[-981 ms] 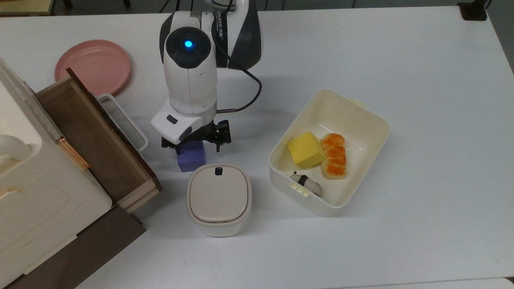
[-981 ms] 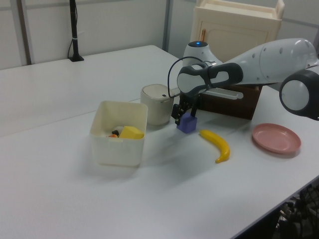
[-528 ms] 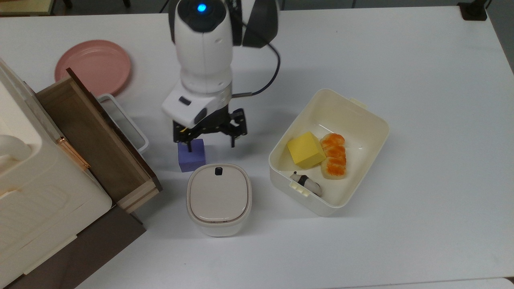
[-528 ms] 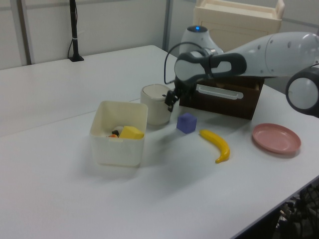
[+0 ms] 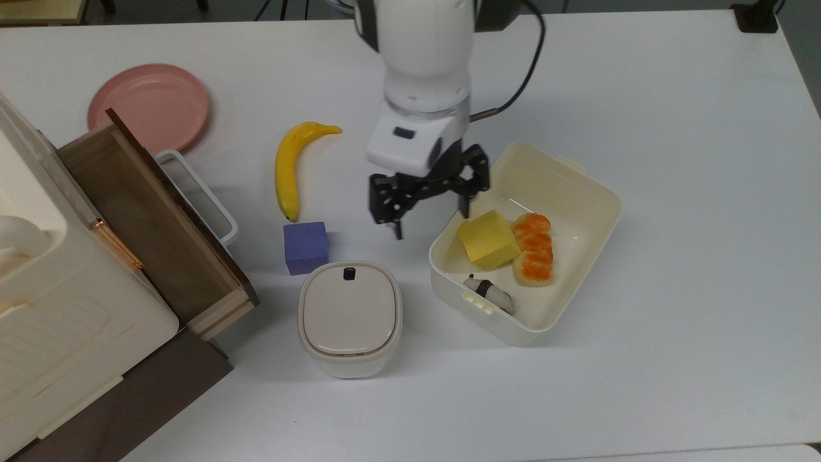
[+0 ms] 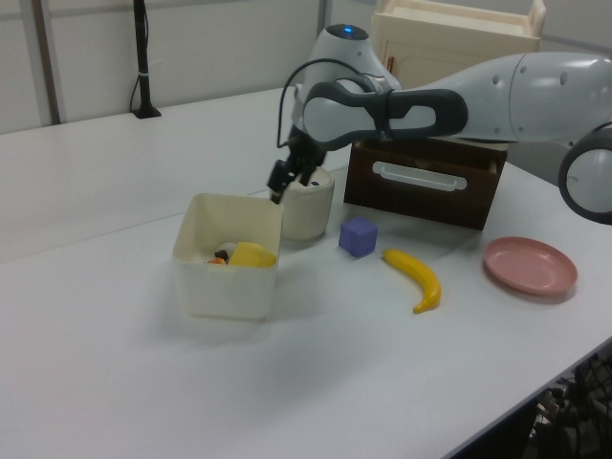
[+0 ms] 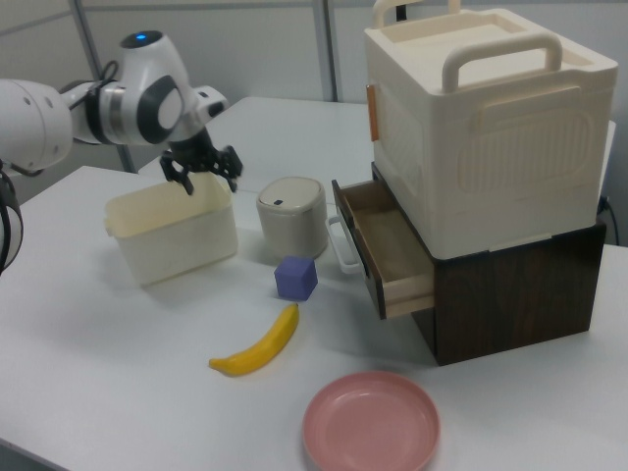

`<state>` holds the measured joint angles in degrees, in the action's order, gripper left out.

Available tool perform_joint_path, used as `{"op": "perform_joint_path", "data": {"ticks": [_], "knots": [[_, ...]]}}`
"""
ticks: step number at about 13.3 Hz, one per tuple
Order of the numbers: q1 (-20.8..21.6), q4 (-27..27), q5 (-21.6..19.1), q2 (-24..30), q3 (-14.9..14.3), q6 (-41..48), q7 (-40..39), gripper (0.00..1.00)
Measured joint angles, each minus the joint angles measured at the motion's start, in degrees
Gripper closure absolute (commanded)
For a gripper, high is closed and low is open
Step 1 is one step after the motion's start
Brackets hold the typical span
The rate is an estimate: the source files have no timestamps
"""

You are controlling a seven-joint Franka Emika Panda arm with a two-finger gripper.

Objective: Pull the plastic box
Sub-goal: 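Move the gripper over the cream plastic box and lower it inside, then hook the box wall and pull the box toward the white canister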

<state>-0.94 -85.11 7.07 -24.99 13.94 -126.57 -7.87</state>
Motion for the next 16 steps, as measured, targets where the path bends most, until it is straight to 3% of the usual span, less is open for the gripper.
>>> {"op": "perform_joint_path", "data": {"ticks": [5, 9, 13, 16], "knots": [[6.16, 0.10, 1.17, -2.35, 0.38, -3.53, -0.05, 0.00], [8.32, 0.11, 5.42, -5.24, 0.39, -3.54, -1.04, 0.00], [8.45, 0.04, 6.06, -5.58, 0.35, -1.70, -7.82, 0.00], [7.88, 0.19, 6.13, -5.36, 0.12, 6.99, -17.12, 0.00]]}}
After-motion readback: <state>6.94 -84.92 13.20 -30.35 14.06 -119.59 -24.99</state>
